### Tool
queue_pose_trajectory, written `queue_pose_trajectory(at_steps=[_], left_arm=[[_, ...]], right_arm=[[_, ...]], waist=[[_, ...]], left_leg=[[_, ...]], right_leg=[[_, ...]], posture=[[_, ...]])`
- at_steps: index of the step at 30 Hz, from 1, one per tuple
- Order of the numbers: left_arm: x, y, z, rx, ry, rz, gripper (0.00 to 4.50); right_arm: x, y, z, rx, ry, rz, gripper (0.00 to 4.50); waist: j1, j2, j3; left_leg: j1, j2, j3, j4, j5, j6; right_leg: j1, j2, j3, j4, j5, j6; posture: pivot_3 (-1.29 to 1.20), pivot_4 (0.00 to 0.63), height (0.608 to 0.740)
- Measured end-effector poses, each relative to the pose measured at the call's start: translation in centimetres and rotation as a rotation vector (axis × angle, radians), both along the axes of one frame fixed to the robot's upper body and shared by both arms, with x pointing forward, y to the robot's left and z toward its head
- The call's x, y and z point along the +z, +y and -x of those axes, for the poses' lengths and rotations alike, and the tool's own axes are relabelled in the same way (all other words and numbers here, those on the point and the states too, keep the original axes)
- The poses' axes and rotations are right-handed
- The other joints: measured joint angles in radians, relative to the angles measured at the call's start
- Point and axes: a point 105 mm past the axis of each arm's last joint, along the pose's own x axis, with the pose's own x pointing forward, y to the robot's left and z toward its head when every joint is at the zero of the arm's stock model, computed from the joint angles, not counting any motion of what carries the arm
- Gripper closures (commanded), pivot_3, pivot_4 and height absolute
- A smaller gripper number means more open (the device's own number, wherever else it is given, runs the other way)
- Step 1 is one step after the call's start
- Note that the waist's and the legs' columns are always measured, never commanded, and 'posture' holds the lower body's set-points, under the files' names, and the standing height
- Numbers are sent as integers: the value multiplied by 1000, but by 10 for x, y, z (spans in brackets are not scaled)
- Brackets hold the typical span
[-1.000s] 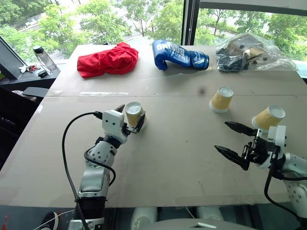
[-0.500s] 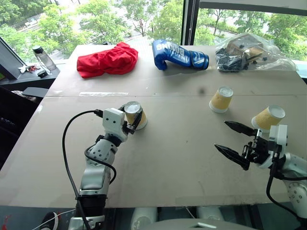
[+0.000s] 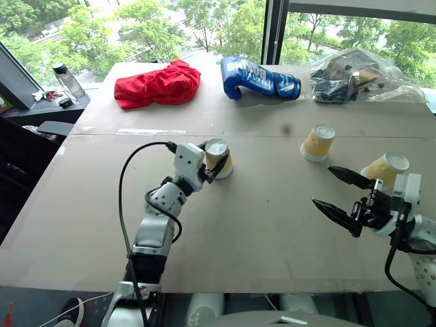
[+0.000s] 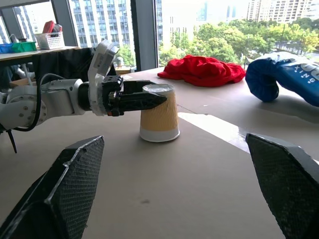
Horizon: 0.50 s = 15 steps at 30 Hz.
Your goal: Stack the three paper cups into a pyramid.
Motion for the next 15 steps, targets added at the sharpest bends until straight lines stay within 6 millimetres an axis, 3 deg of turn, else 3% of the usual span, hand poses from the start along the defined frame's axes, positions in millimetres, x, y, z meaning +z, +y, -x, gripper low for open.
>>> queue_pose_trajectory(at_steps=[3,12,13,15], left_arm=[[-2,-28,3,-126,14,-5,1687],[-3,-56,7,-282,-1,-46,1687],[-4,-57,7,-292,0,-47,1118],[-4,-60,9,-314,0,-51,738]], right_arm=[[-3,-8,1,-29,9,33,0],[-10,-12,4,-69,35,45,0],[-9,-12,4,-72,32,45,0],[-8,-11,5,-73,26,45,0]], waist=[[-7,0,0],[-4,0,0],[-4,0,0],[-3,0,0]], left_leg=[[0,1,1,0,0,0],[0,1,0,0,0,0],[0,1,0,0,0,0],[0,1,0,0,0,0]], right_leg=[[-1,1,1,0,0,1],[-1,3,1,0,0,0],[-1,2,2,0,0,0],[-1,2,2,0,0,0]], posture=[[0,150,740],[0,150,740],[0,150,740],[0,150,740]])
